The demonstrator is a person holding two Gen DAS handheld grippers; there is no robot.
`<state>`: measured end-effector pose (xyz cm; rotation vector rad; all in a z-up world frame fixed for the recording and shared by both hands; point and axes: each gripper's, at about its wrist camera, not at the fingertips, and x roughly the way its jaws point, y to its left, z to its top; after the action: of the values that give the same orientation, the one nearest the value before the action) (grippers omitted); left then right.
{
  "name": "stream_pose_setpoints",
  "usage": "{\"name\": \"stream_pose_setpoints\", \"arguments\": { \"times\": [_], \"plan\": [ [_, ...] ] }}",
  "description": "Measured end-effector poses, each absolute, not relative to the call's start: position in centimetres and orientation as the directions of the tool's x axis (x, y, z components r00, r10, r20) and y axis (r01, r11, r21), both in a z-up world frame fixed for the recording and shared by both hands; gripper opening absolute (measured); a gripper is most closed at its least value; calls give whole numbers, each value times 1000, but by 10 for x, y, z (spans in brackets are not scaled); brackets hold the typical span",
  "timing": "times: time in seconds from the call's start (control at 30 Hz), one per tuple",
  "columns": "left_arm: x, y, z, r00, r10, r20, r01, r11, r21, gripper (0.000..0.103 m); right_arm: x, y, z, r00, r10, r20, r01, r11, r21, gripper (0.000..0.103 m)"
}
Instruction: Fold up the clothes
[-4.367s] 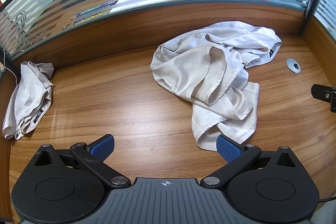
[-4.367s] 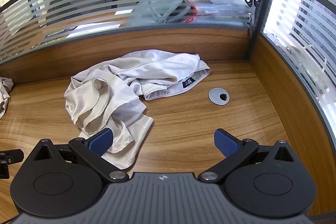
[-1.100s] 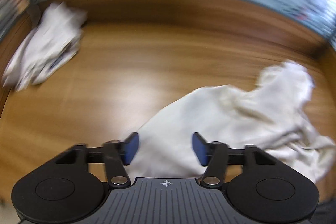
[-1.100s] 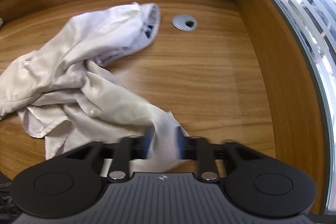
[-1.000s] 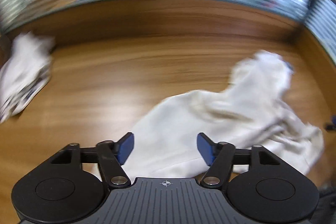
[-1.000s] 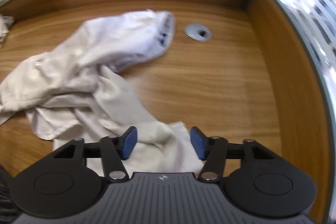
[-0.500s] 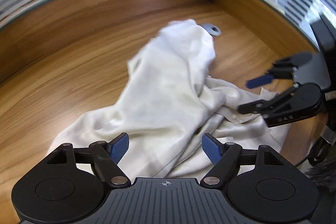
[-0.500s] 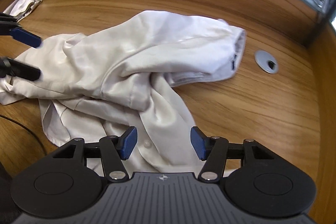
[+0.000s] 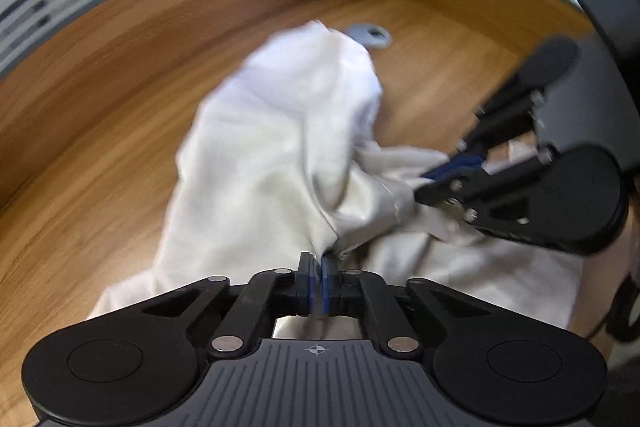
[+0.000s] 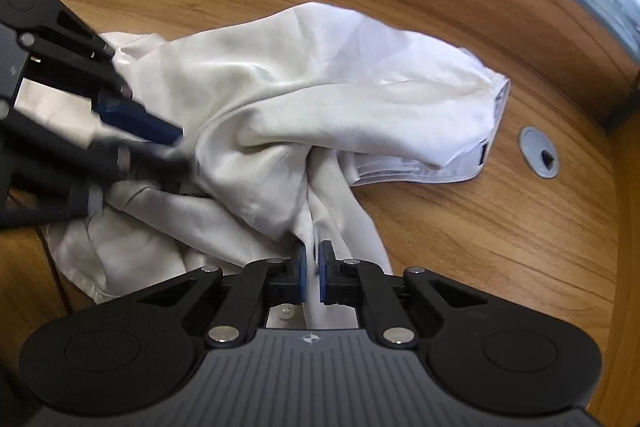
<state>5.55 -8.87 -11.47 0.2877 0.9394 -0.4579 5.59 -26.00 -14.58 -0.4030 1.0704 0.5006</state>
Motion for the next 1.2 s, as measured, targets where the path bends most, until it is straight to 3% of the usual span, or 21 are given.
{"name": "stream_pose_setpoints", "arguments": {
  "times": [0.3,0.43,0.6,0.73,0.8,0.83,0.87,0.9,0.93,0.97,1.0,1.2],
  "plan": [
    [82,-20,-71,656,-101,-748,201,979,44,4,64,-298,-103,510,137,-849,-446,886,-125,2],
    [91,24,-53,706,55,-706,10,996,87,4,72,-321,-90,544,80,-835,-387,907,-166,2],
    [103,75,-47,664,244,-707,-217,967,130,3,85,-355,-85,572,-32,-820,-284,930,-235,2],
    [105,116,-64,571,326,-753,-324,933,158,5,95,-383,-94,548,-129,-827,-189,943,-273,2],
    [103,127,-72,545,319,-775,-334,931,148,9,100,-393,-102,509,-148,-848,-166,950,-265,3],
    [100,133,-74,539,311,-783,-338,931,137,21,102,-398,-106,489,-157,-858,-154,953,-262,4],
    [97,137,-76,536,302,-788,-338,932,127,43,103,-400,-108,481,-149,-864,-150,957,-249,8],
    [93,136,-75,548,288,-785,-324,939,119,55,102,-400,-108,482,-130,-866,-155,961,-231,13],
    [90,134,-74,562,274,-781,-306,945,112,68,102,-398,-107,485,-109,-868,-162,964,-212,27],
    [87,128,-72,580,258,-773,-275,955,112,70,101,-396,-106,488,-88,-868,-169,967,-193,38],
    [89,116,-74,586,240,-774,-246,963,112,71,102,-393,-106,490,-66,-869,-181,968,-175,42],
    [97,69,-88,560,86,-824,-93,995,41,75,112,-349,-114,467,59,-882,-272,959,-79,44]
  ]
}}
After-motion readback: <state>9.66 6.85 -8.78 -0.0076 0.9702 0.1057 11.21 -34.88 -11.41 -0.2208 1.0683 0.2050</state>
